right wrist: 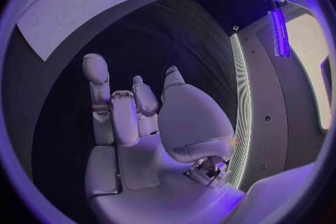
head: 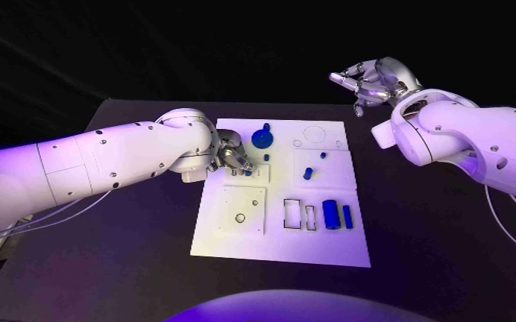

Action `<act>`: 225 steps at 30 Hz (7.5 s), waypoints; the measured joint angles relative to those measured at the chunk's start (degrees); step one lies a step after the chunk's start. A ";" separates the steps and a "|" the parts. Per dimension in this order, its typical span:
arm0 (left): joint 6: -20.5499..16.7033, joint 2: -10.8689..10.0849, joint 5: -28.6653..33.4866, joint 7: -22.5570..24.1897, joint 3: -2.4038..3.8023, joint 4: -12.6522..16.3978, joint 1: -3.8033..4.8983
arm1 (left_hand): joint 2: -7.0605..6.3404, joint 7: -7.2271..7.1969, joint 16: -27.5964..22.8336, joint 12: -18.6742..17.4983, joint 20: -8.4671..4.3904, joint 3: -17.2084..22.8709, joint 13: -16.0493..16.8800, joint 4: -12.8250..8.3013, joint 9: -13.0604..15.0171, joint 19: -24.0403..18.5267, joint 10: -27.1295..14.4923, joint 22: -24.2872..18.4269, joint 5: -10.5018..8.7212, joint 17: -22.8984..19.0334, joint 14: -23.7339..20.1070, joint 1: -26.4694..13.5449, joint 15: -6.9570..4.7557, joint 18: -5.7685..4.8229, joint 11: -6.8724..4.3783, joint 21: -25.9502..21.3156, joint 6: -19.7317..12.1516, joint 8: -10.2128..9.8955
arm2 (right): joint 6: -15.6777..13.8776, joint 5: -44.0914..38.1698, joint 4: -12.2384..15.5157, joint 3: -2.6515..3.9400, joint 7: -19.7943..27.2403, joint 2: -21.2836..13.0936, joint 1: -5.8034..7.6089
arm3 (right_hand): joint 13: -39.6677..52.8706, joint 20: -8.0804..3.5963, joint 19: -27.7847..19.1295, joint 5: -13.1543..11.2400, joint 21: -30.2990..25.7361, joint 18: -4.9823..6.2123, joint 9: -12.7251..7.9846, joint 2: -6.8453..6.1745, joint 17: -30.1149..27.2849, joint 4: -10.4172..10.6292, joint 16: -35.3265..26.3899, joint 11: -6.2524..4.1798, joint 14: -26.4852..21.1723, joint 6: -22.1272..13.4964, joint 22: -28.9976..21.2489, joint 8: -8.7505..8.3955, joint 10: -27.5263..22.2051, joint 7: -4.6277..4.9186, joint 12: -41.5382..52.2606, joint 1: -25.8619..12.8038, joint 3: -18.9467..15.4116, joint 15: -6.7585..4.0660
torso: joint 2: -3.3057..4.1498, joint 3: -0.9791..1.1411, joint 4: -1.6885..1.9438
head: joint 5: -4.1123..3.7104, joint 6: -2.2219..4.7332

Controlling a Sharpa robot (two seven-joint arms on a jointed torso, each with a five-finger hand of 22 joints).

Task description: Assemble the parts on the task board

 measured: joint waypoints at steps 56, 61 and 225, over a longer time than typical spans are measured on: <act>4.47 1.60 -0.62 1.74 6.63 -12.74 3.66 | 2.28 2.95 -1.06 -2.98 1.11 -12.09 -6.21 2.29 -3.46 -2.78 -5.31 -5.61 0.22 0.00 -0.12 4.11 1.34 0.00 2.05 -3.37 -4.01 -5.71 | 0.20 -0.06 -0.75 -0.05 -0.06 0.11 -0.60 | 0.06 0.00 -0.01 0.00 0.00 0.00 -0.09 -0.01 0.33 -0.28 0.00 0.00 0.00 -0.20 0.05 0.22 0.00 -0.20 0.38 0.01 -0.59 0.00 | -0.11 -0.16 0.16 | 0.56 2.08; 5.60 3.61 -2.79 2.83 5.94 -16.80 3.23 | 2.29 2.95 -1.05 -3.33 1.11 -12.39 -6.54 2.39 -3.71 -2.78 -5.84 -5.94 0.22 0.00 -0.12 4.11 1.34 0.01 2.18 -3.60 -4.01 -6.06 | 0.23 -0.11 -0.75 -0.05 -0.05 0.07 -0.69 | 0.06 0.00 -0.01 0.00 0.00 0.00 -0.09 -0.01 0.33 -0.28 0.00 0.00 0.00 -0.20 0.05 0.22 0.00 -0.20 0.38 0.01 -0.59 0.00 | 0.03 -0.21 0.08 | 0.90 2.18; 0.10 -6.09 -3.77 5.49 3.72 2.56 -2.50 | 2.56 1.74 -0.15 -0.69 0.70 4.52 -3.58 -1.65 -1.34 0.12 -1.60 1.12 1.32 0.00 -0.11 12.19 0.93 0.00 0.62 -0.43 -1.94 -1.69 | 0.36 -1.30 -1.82 -0.05 -0.36 -0.36 -0.95 | -0.33 -0.20 0.19 0.00 -0.66 0.00 -0.36 -0.01 0.16 -0.04 -0.22 0.00 0.00 -0.39 -0.23 0.88 0.00 0.00 0.38 0.01 -2.09 0.00 | 0.03 -0.48 0.55 | 1.62 -0.52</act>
